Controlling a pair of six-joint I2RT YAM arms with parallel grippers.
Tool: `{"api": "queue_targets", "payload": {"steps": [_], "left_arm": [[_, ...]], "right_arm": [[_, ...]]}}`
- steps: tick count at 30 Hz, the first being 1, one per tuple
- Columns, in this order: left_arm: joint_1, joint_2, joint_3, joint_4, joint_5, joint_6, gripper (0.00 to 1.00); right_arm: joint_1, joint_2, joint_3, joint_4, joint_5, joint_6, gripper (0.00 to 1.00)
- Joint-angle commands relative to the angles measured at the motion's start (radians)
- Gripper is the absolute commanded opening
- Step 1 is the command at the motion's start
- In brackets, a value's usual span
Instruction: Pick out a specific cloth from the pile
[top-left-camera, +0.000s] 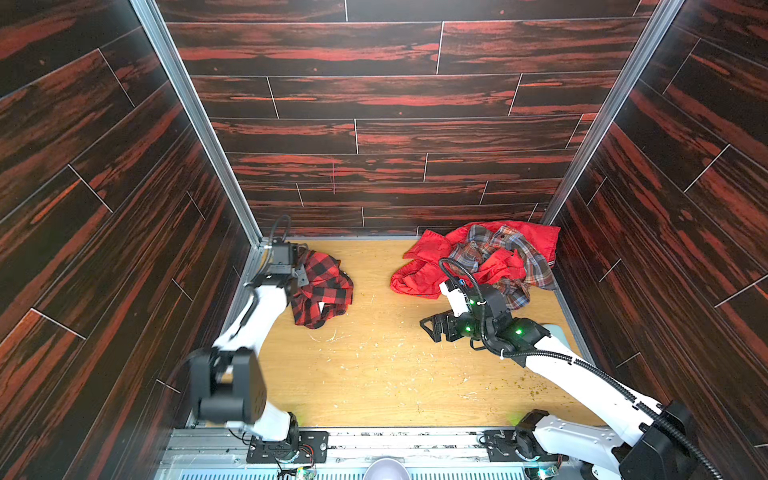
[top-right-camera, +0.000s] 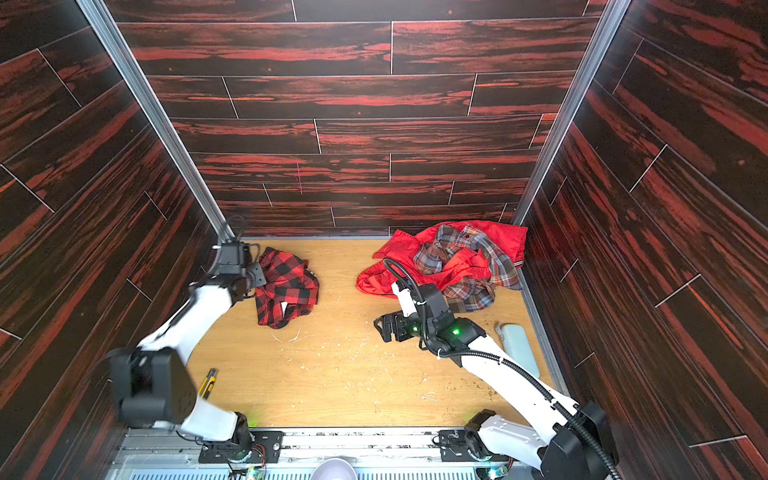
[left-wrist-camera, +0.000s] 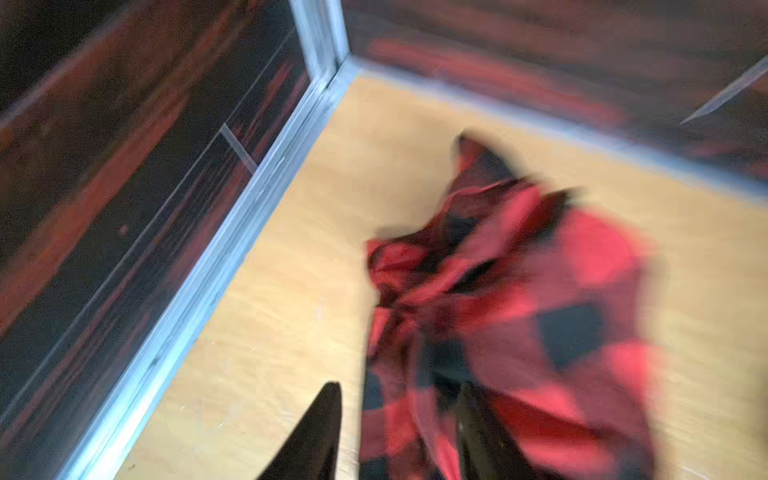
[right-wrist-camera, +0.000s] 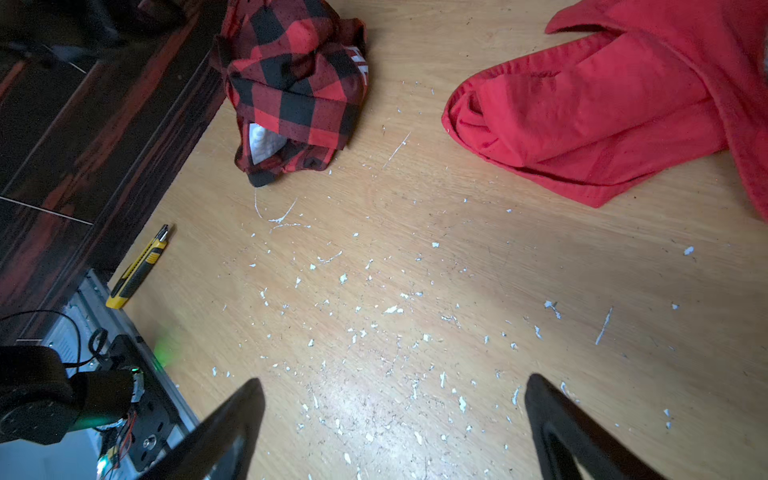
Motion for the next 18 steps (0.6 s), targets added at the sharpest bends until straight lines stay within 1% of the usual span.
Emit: {"api": "queue_targets", "payload": {"steps": [1,2,4,8,10,12,13,16,18], "left_arm": [[0.004,-0.044,-0.066,0.058,0.189,-0.016,0.51],[0.004,-0.043,-0.089,0.106,0.236,-0.023,0.51],[0.002,-0.011,-0.100,0.167,0.272,-0.055,0.51],[0.001,0.103,-0.016,0.072,0.285,-0.066,0.51],[0.000,0.109,-0.036,0.093,0.284,-0.080,0.55],[0.000,0.124,-0.069,0.139,0.247,-0.105,0.59],[0.000,0.147,-0.067,0.146,0.238,-0.104,0.59],[0.001,0.264,0.024,0.036,0.206,-0.096,0.62],[0.000,0.376,0.097,-0.030,0.226,-0.082,0.71]], "right_arm": [[0.003,0.005,0.027,-0.003,-0.007,0.008,0.98],[0.003,0.008,0.028,-0.003,-0.008,0.007,0.99],[0.004,0.013,0.030,-0.003,-0.010,0.006,0.98],[0.003,0.017,0.042,-0.020,-0.010,0.003,0.98],[0.003,0.006,0.039,-0.025,0.001,0.002,0.99],[0.003,-0.002,0.031,-0.027,0.014,0.001,0.98],[0.003,0.000,0.028,-0.028,0.016,0.000,0.99],[0.003,0.014,0.036,-0.042,0.011,-0.005,0.98],[0.003,0.017,0.043,-0.046,0.008,-0.003,0.98]]}}
